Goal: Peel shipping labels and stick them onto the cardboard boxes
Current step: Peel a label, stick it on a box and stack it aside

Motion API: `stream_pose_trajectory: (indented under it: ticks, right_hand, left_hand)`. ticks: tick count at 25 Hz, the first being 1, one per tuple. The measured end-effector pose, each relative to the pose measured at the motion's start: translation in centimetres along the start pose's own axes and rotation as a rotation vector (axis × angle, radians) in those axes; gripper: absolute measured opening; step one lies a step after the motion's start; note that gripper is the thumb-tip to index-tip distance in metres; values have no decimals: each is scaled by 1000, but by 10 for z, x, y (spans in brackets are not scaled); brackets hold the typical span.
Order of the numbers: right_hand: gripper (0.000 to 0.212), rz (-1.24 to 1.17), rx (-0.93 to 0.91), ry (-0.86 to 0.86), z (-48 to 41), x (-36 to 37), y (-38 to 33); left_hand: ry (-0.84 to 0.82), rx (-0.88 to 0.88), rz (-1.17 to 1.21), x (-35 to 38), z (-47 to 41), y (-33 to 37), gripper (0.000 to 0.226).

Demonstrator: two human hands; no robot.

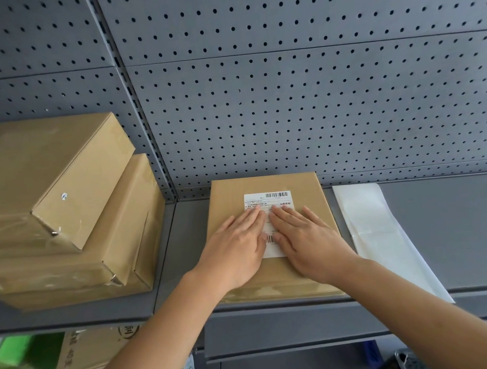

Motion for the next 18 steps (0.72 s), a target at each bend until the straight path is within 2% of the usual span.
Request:
stream_pose_trajectory:
  ticks: [3, 7, 10, 15, 18]
  right_hand:
    - [74, 0, 30, 13, 8, -2, 12]
    - [56, -21, 101, 28, 19, -7, 24]
    - [56, -23, 117, 33, 26, -11, 21]
    - [62, -24, -40, 57, 40, -8, -18]
    - [66, -9, -72, 35, 50, 5, -29]
  left_hand:
    - [-6, -21, 0, 1, 5, -5, 58]
    - [-29, -64, 8, 0, 14, -12, 58]
    - [-32, -102, 38, -4, 22, -16, 58]
    - [21, -6, 71, -6, 42, 11, 59]
    - [-3, 21, 26, 2, 51, 19, 71]
Point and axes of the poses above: each hand's wrist, its own z-axis away from the middle knuckle, its own x-axis out of the palm, y = z × x, the point moved 2 cm from there along -z, towards the middle knuckle, and after that the axes turned 5 degrees about -z, right-handed, at the moved point
